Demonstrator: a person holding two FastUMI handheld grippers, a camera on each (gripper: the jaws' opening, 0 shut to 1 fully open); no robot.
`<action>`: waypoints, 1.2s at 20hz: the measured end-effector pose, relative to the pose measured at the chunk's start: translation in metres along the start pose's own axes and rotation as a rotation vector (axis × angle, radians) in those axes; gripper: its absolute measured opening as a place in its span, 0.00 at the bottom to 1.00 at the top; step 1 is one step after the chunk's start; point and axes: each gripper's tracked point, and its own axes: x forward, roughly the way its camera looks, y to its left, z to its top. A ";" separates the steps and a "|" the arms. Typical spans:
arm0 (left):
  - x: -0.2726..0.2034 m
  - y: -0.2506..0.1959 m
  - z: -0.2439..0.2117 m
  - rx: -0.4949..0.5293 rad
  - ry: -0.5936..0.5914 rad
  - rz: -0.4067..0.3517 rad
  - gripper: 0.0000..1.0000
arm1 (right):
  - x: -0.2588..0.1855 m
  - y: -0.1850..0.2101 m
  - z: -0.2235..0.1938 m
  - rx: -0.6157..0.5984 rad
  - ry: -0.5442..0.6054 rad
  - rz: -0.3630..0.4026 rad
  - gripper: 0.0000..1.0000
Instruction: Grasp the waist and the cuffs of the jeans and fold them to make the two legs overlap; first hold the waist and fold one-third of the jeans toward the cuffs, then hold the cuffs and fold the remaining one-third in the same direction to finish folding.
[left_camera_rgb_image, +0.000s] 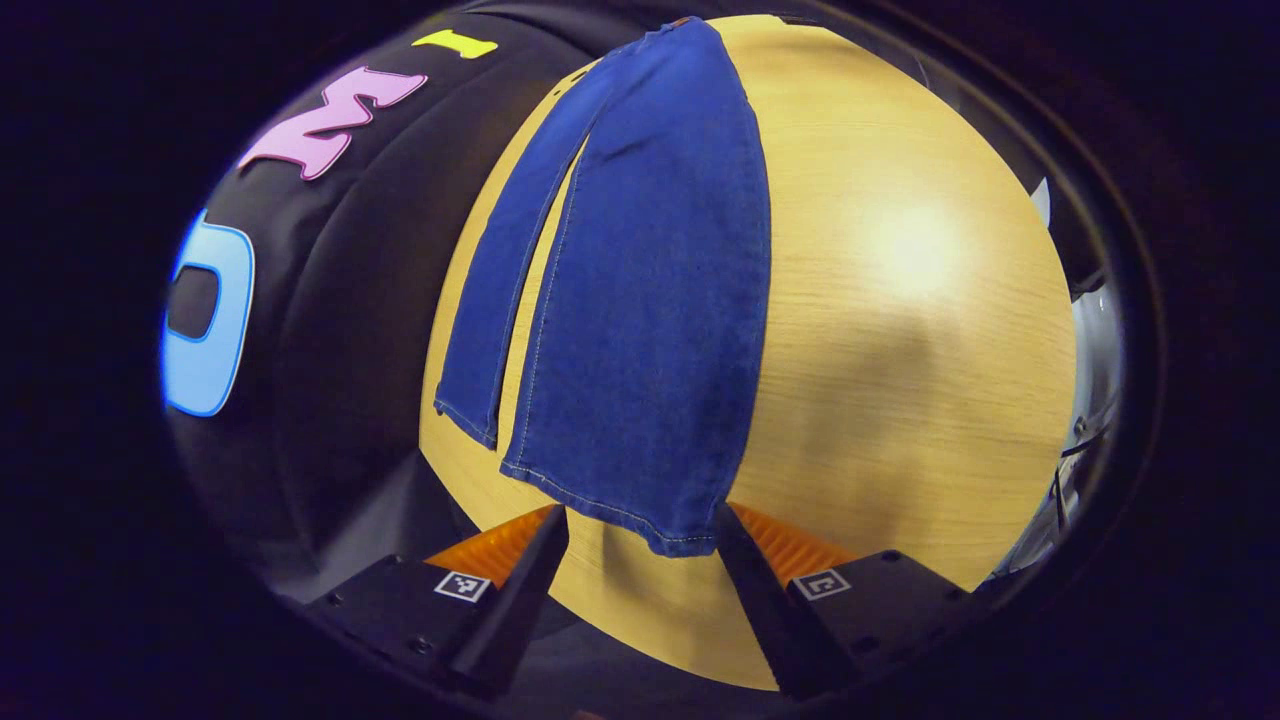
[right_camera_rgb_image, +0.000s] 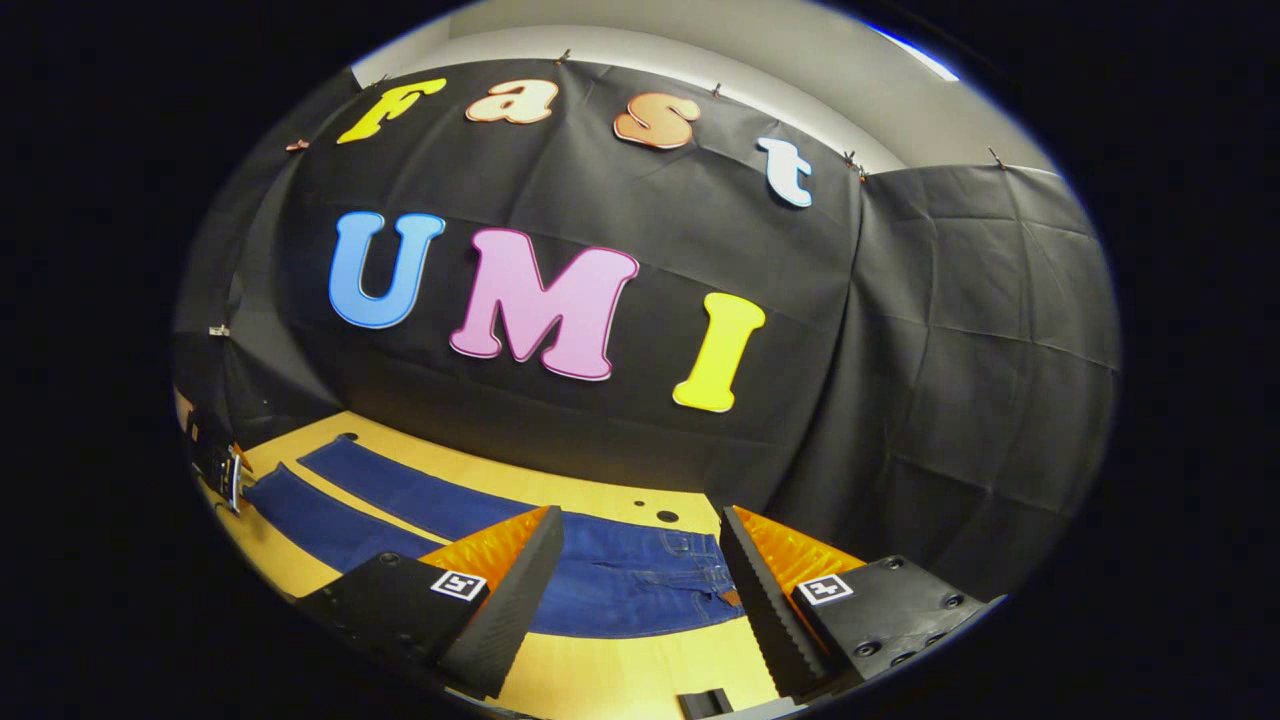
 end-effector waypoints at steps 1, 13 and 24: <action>0.005 0.002 0.002 0.011 0.005 -0.013 0.92 | 0.005 -0.006 -0.006 -0.009 0.008 -0.011 0.96; 0.033 0.001 0.018 -0.080 0.025 -0.030 0.06 | 0.115 -0.108 -0.111 -0.497 0.136 0.056 0.96; 0.026 -0.003 0.021 -0.081 0.077 -0.073 0.06 | 0.177 -0.134 -0.319 -1.174 0.397 0.512 0.96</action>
